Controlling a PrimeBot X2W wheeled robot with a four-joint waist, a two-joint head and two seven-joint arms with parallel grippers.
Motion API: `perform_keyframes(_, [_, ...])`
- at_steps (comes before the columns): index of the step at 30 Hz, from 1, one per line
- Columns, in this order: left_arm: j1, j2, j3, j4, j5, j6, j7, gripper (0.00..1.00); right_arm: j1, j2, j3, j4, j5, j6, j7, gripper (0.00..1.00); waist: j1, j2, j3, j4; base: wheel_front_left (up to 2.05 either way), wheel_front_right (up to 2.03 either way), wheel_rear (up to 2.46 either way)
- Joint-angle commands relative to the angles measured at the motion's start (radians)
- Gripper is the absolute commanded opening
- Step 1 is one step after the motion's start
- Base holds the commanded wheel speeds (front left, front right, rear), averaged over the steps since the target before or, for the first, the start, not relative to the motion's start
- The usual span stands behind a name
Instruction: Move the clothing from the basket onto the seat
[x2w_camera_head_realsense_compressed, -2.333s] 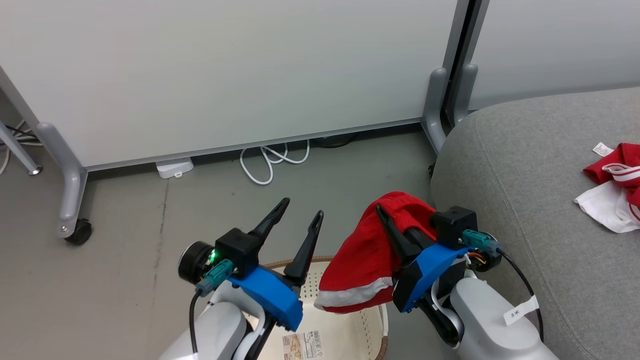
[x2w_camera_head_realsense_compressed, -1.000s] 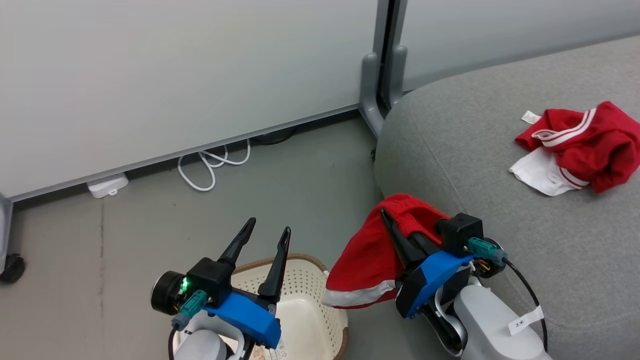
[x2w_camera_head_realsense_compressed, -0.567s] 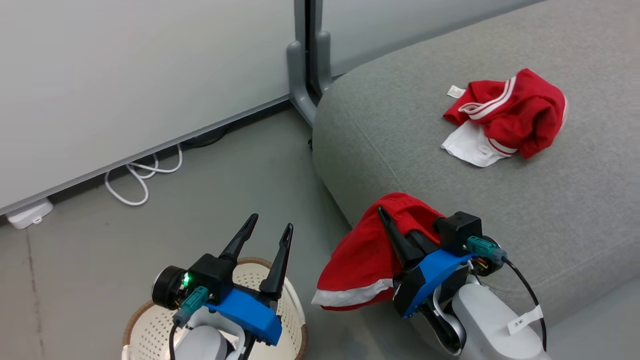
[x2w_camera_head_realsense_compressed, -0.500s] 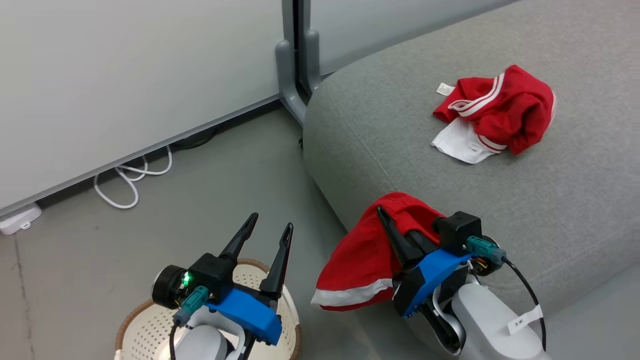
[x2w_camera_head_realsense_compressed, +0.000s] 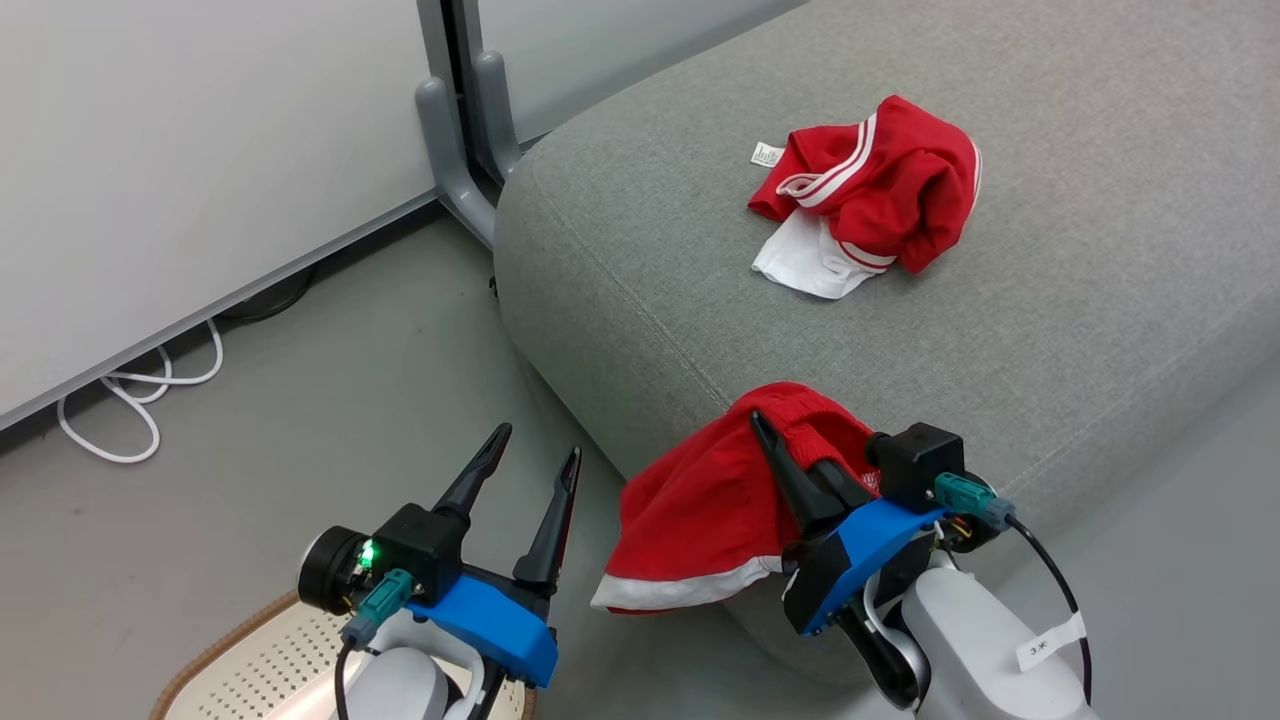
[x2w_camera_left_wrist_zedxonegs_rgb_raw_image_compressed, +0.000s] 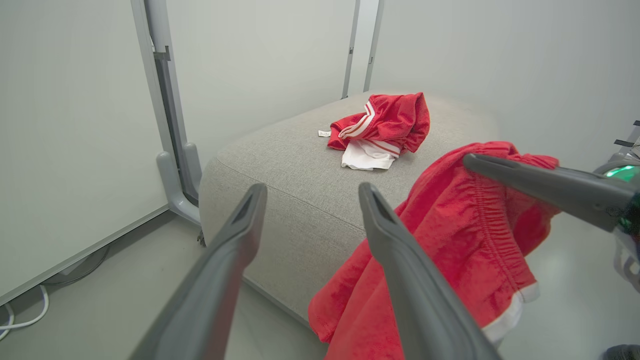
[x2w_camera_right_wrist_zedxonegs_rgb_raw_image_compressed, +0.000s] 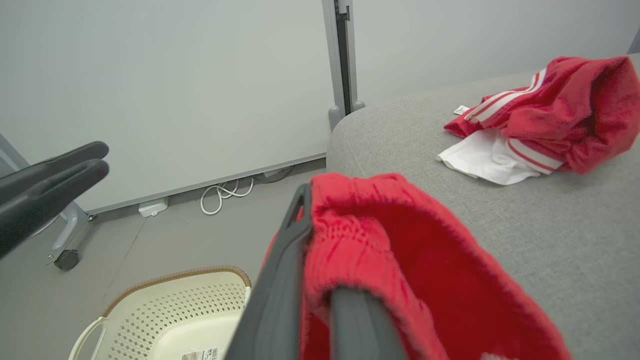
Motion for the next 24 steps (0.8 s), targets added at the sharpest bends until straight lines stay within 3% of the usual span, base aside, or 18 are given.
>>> perform_keyframes(1, [-0.019,0.006,0.001,0.002,0.000,-0.001,-0.003,1.00,0.010,0.000,-0.002,-0.005,0.003,0.000,-0.004,0.00,0.0000,0.0000,0.004,-0.015,0.00,0.00,0.00])
perform_keyframes(15, [-0.026,0.014,-0.019,0.003,-0.008,-0.001,-0.003,1.00,-0.004,0.000,-0.028,-0.003,-0.013,0.000,-0.004,0.00,0.0000,0.0000,0.014,-0.016,0.00,0.00,0.00])
perform_keyframes(24, [-0.044,0.028,-0.001,-0.022,0.020,-0.001,-0.003,1.00,-0.154,-0.001,-0.159,0.002,-0.059,0.000,-0.004,0.00,0.0000,0.0000,0.071,0.011,0.00,0.00,0.00])
